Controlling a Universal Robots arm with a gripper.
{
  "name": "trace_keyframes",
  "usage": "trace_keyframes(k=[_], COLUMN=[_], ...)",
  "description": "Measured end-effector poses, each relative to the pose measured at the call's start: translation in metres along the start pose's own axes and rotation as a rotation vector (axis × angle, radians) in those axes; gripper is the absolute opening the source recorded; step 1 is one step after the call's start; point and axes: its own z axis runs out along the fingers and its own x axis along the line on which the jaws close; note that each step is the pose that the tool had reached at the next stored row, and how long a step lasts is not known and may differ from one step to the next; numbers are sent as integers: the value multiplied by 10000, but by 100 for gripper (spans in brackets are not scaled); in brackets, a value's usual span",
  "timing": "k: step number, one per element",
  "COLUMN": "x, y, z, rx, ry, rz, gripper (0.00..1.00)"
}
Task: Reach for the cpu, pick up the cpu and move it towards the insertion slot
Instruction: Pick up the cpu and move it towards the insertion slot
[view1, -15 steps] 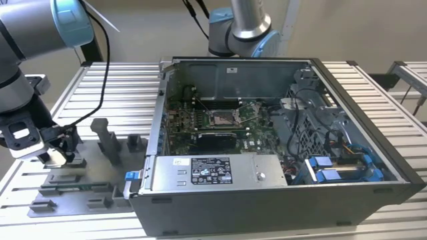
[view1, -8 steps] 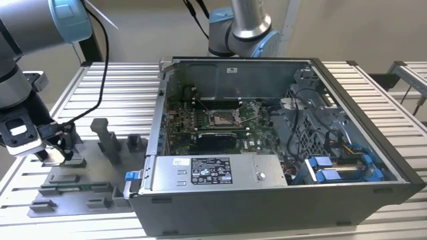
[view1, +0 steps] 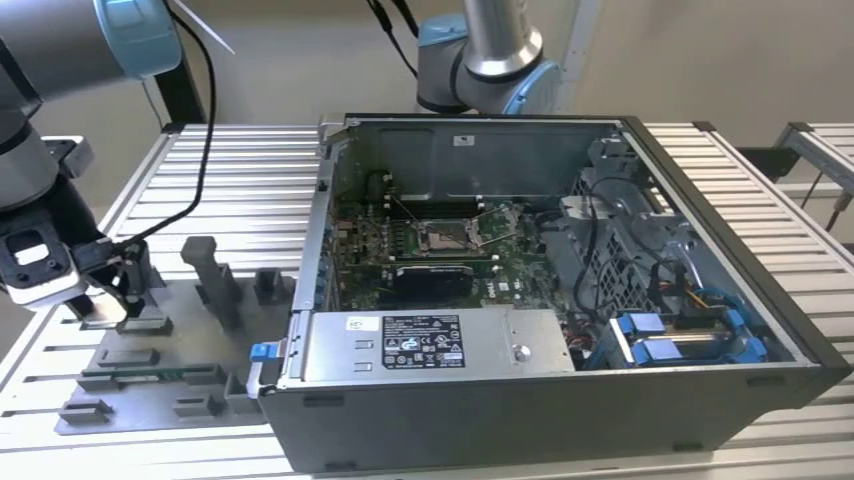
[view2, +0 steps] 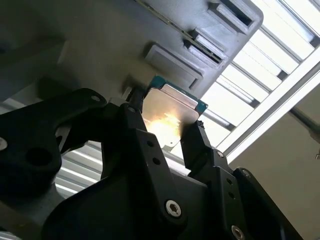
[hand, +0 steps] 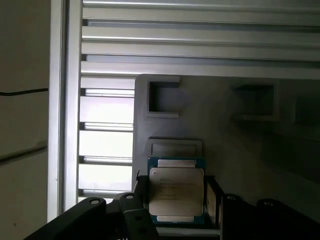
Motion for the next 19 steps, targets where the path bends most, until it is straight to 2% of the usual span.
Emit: trace_keyframes(k=[14,19], x=[0,0], y=[3,6], z=[-74,-156], rx=[3,5], ry=[5,5], rz=[0,0], gripper=[0,0])
